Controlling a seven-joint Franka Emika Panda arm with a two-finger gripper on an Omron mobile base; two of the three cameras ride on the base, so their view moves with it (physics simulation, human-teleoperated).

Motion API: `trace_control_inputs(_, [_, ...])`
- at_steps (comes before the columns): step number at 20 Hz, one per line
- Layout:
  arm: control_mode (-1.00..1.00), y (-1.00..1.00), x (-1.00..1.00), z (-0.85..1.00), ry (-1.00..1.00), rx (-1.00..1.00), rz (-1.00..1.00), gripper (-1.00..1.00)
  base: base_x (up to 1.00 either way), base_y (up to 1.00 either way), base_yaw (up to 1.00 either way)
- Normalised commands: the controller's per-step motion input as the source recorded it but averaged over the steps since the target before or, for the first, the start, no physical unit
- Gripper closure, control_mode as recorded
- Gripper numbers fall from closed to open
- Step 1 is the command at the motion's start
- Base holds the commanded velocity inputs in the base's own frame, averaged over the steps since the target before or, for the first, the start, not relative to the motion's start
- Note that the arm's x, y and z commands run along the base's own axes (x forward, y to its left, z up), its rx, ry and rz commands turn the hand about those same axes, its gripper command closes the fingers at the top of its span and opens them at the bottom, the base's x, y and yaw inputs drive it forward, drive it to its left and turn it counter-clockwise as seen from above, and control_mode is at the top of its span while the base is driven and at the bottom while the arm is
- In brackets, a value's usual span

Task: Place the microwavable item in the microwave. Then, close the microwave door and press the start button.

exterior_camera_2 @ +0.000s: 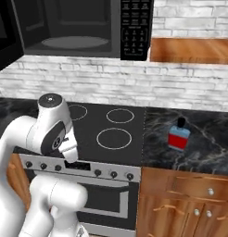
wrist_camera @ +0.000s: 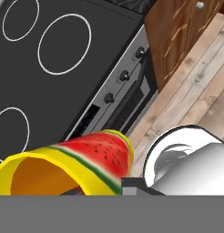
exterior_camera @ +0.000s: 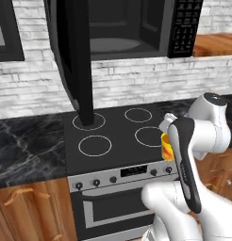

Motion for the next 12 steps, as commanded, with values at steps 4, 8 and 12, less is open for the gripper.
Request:
trace_control_inputs(4, [1.00,0.00,0.00,0.00,0.00,0.00,0.00,1.00,0.55,0.06,0.06])
trace_control_inputs(8, [1.00,0.00,0.00,0.00,0.00,0.00,0.00,1.00,0.53,0.02,0.07])
trace_control_inputs(12, [1.00,0.00,0.00,0.00,0.00,0.00,0.00,1.00,0.49,0.23,0.07])
